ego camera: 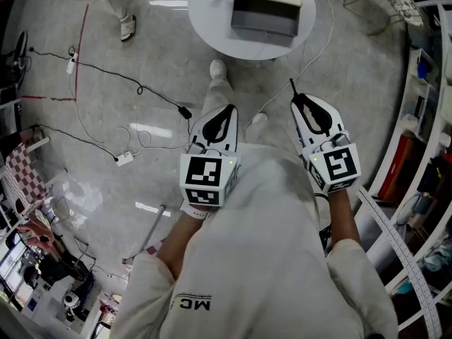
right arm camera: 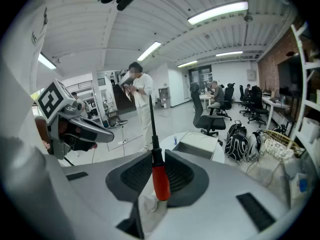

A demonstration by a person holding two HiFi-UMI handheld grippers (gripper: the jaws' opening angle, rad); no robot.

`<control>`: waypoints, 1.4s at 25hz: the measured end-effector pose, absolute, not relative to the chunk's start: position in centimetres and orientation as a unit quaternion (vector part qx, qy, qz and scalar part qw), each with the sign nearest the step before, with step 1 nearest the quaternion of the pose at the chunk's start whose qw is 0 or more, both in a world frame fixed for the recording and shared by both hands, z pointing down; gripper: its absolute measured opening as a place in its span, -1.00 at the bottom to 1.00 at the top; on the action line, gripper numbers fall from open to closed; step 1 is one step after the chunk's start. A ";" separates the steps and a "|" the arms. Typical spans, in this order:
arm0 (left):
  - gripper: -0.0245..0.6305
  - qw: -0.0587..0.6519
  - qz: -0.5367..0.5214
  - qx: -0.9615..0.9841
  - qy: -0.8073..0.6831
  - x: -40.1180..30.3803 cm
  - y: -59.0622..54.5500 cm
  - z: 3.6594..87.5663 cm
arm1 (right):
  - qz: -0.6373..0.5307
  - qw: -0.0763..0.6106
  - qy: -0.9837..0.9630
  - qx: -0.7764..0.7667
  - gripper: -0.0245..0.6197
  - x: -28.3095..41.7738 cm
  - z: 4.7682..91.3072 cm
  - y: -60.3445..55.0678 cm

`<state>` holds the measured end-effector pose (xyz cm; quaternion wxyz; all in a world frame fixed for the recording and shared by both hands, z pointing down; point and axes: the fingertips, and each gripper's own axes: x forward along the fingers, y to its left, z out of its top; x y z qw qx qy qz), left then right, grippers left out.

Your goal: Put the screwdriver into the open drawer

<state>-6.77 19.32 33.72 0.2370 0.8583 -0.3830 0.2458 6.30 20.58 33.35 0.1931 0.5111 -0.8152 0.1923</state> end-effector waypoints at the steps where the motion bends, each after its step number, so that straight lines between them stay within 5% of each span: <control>1: -0.89 0.233 0.245 0.860 -0.383 -6.4 20.4 33.1 | 0.203 0.182 -0.815 0.511 -0.51 6.4 32.9 22.2; 17: -0.89 0.190 0.241 0.893 -0.329 -8.8 26.1 29.9 | 0.279 0.048 -0.780 0.558 -0.51 3.8 29.1 31.2; 35: -0.89 0.228 0.202 0.886 -0.349 -15.5 23.7 30.5 | 0.251 0.084 -0.770 0.580 -0.51 0.8 27.9 28.2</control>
